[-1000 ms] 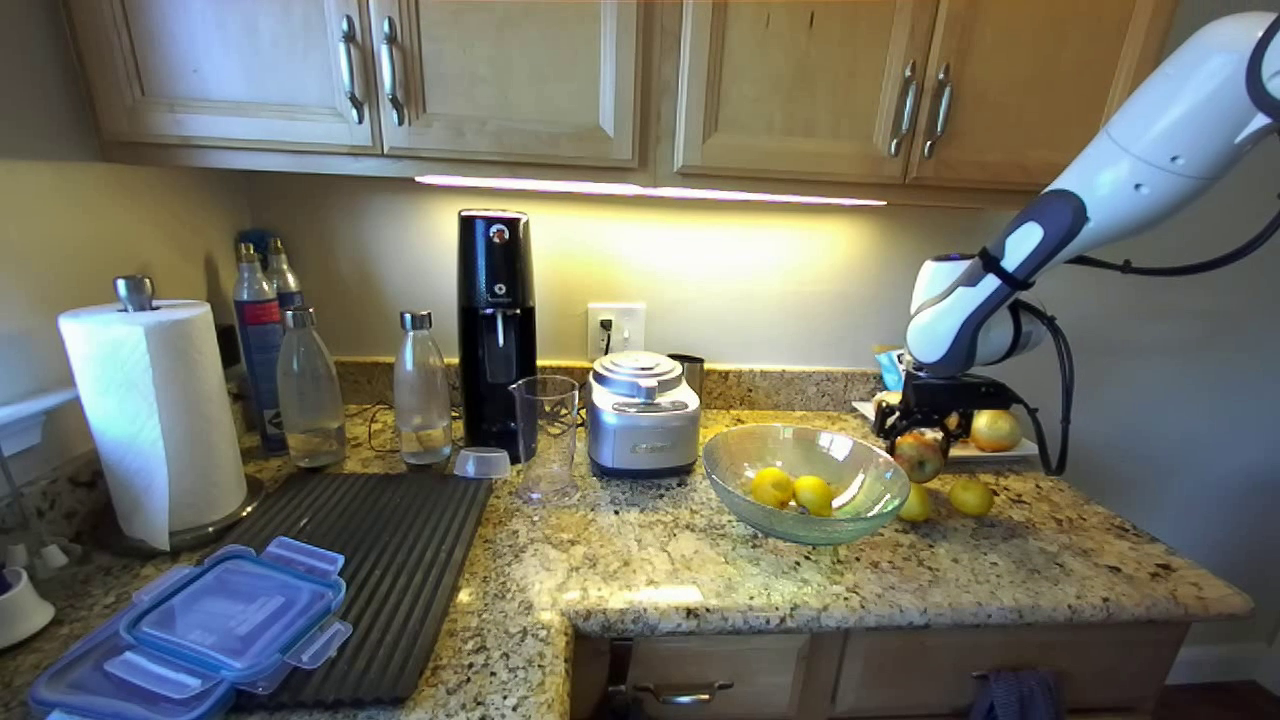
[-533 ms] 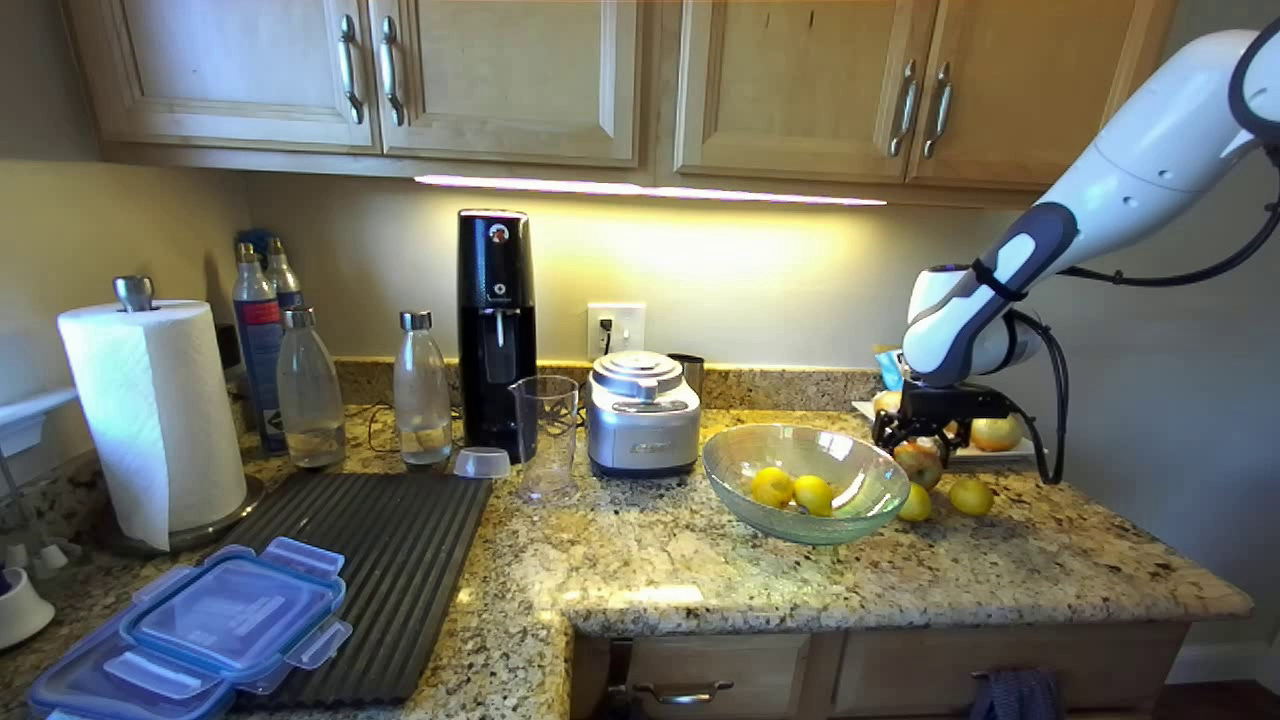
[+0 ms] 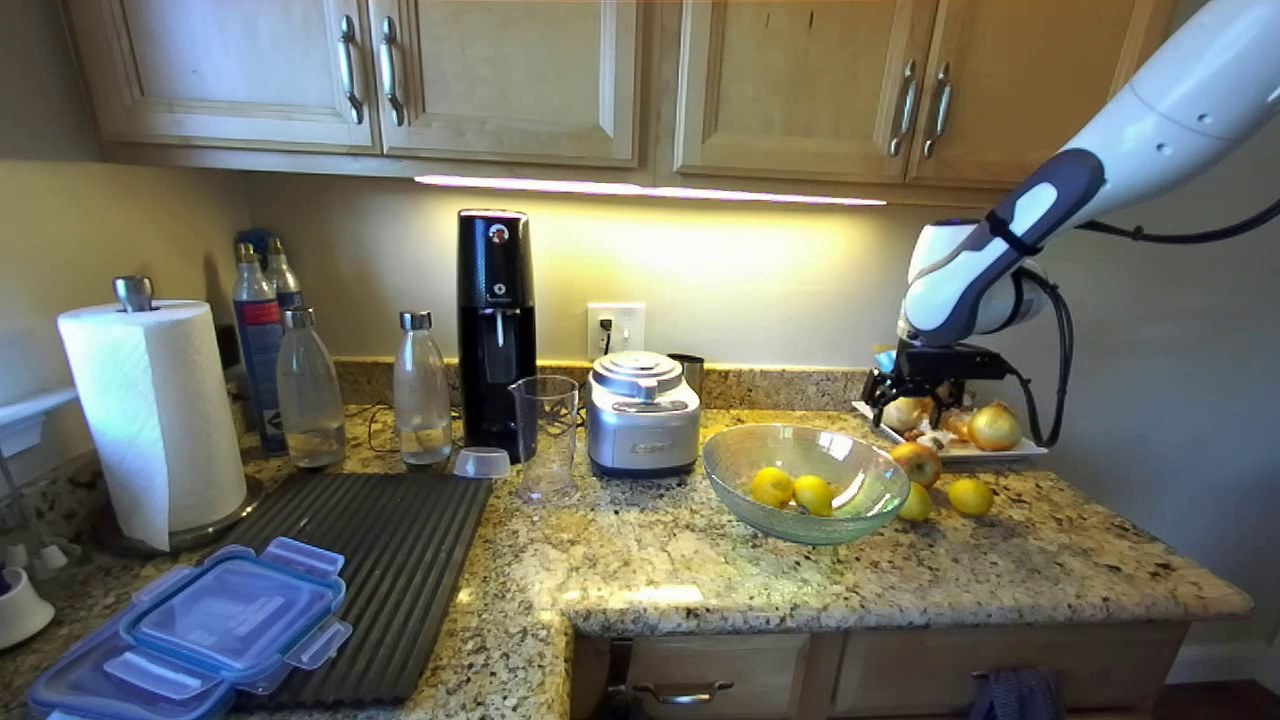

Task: Remove the lemons from the bowl

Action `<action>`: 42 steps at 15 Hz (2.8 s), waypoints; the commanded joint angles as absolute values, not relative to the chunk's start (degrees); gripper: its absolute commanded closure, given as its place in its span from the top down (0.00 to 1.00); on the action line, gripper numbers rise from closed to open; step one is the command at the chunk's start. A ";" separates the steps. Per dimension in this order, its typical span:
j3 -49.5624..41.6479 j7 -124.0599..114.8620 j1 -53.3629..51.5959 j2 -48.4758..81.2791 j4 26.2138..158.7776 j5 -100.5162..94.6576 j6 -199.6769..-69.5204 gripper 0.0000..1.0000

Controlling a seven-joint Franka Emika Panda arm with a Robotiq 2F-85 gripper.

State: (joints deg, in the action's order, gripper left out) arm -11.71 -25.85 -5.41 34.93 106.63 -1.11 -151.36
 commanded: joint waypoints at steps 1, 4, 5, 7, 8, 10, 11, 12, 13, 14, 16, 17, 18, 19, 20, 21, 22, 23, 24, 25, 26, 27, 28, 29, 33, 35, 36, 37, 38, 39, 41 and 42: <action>-12.27 -25.56 -8.05 24.52 114.63 -3.80 -150.31 1.00; -9.08 -21.87 -8.17 20.12 116.97 -4.74 -150.29 1.00; -7.85 -20.39 -8.17 19.18 117.49 -4.93 -150.35 1.00; -4.89 -16.43 -8.06 18.13 117.55 -4.74 -149.37 1.00; -4.06 -15.55 -8.52 18.50 116.90 -5.42 -148.70 1.00; -1.48 -12.31 -8.61 20.12 115.10 -5.33 -147.00 1.00; -0.44 -10.91 -8.82 21.00 114.41 -5.54 -146.01 1.00; 0.52 -9.29 -8.93 21.61 114.04 -5.66 -145.45 1.00; 1.32 -8.01 -9.15 22.39 113.64 -5.96 -144.98 1.00; 1.84 -6.91 -9.43 23.05 113.45 -6.72 -144.90 1.00; 2.51 -4.83 -9.94 24.89 112.74 -8.13 -145.33 1.00; 2.87 -3.48 -9.94 26.00 112.29 -8.45 -145.36 1.00; 2.95 -2.80 -10.13 27.00 111.83 -9.05 -145.39 1.00; 3.06 -1.52 -10.13 28.20 111.28 -9.59 -145.49 1.00; 2.86 -0.57 -10.32 29.44 110.74 -10.52 -146.05 1.00; 2.77 0.89 -10.32 30.82 110.11 -11.39 -146.64 1.00; 3.03 2.34 -10.05 32.10 109.44 -11.76 -146.88 1.00; 3.16 3.87 -9.86 33.46 108.74 -12.22 -147.46 1.00; 3.18 5.00 -9.78 34.69 107.98 -12.53 -147.70 1.00; 3.20 6.10 -9.69 36.01 107.01 -12.73 -147.72 1.00; 3.14 6.99 -9.68 37.21 106.06 -12.96 -147.57 1.00; 3.25 7.83 -9.49 38.30 105.11 -12.92 -147.34 1.00; 3.46 8.97 -9.19 39.26 104.42 -12.88 -147.50 1.00; 3.17 9.66 -9.25 40.32 103.69 -13.35 -148.13 1.00; 3.34 13.24 -8.29 43.55 100.90 -13.94 -148.99 1.00; 3.48 14.56 -7.77 44.65 99.95 -13.88 -149.28 1.00; 3.61 15.19 -7.46 45.17 99.33 -13.68 -149.07 1.00; 3.85 15.75 -7.12 45.61 98.89 -13.41 -148.91 0.92; 4.04 16.05 -6.87 45.66 98.83 -13.21 -148.99 0.73; 3.97 16.16 -6.95 45.51 98.82 -13.35 -149.07 0.67; 4.73 16.66 -6.66 44.59 99.59 -12.94 -149.28 0.53; 4.61 16.09 -7.05 43.98 100.04 -13.06 -149.30 0.45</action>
State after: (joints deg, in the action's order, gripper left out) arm 3.30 15.23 -8.04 45.64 98.53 -12.84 -148.02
